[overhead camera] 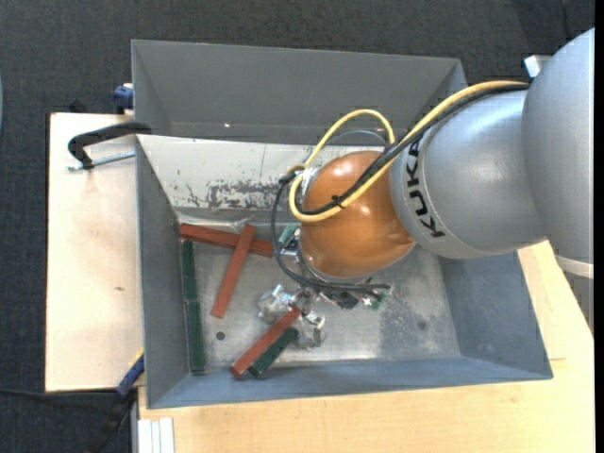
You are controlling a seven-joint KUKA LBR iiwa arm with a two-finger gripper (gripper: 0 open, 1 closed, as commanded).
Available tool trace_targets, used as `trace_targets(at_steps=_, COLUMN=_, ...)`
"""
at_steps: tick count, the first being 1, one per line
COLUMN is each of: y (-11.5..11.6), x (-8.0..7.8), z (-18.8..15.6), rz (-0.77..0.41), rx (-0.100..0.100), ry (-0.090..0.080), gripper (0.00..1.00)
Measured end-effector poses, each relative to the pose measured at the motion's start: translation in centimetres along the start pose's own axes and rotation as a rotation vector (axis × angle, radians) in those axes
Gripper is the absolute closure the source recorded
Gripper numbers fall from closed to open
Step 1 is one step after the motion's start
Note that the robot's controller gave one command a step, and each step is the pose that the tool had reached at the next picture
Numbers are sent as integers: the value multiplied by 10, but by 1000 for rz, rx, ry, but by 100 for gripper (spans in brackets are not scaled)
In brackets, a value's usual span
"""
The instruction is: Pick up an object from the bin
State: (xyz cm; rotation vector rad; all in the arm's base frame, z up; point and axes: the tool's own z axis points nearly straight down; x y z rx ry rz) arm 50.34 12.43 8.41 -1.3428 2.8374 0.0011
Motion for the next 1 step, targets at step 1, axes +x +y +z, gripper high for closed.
trace_targets(at_steps=1, y=16, x=-20, z=-122, rz=40, rx=1, ry=-3, gripper=100)
